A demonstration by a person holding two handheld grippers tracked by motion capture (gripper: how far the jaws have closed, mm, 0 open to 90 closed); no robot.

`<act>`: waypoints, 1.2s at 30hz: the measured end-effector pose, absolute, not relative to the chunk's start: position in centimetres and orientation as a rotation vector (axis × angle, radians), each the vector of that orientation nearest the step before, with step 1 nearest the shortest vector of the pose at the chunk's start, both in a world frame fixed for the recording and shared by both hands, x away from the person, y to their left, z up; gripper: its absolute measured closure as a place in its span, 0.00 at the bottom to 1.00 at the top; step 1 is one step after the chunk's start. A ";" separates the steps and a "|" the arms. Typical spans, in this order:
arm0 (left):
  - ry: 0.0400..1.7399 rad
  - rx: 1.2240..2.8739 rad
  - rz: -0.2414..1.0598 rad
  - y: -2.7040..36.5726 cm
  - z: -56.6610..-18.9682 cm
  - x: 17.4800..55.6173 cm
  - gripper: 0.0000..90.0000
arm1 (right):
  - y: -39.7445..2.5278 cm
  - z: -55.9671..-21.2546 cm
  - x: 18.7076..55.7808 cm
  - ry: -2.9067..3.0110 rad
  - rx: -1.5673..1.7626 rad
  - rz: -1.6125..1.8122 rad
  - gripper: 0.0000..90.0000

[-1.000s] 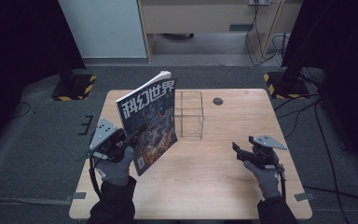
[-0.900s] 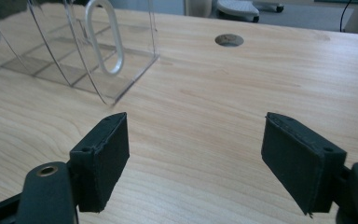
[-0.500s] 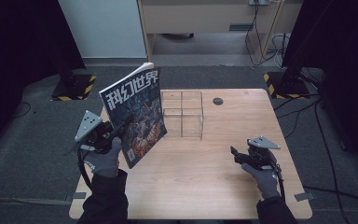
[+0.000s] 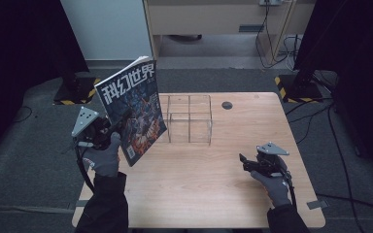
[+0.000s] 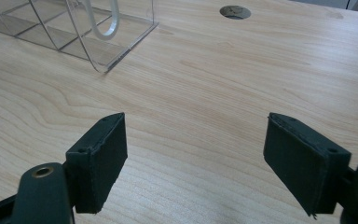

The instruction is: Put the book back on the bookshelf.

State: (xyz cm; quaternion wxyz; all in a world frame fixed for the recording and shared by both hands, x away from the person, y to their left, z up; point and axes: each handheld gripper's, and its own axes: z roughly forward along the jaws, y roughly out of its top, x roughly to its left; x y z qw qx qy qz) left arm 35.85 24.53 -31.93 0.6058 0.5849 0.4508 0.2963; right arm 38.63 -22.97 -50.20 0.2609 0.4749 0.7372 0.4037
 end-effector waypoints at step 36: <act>1.124 1.302 0.740 24.6 -32.2 41.8 0.91 | -23.0 -51.5 39.0 2.048 1.299 1.007 0.20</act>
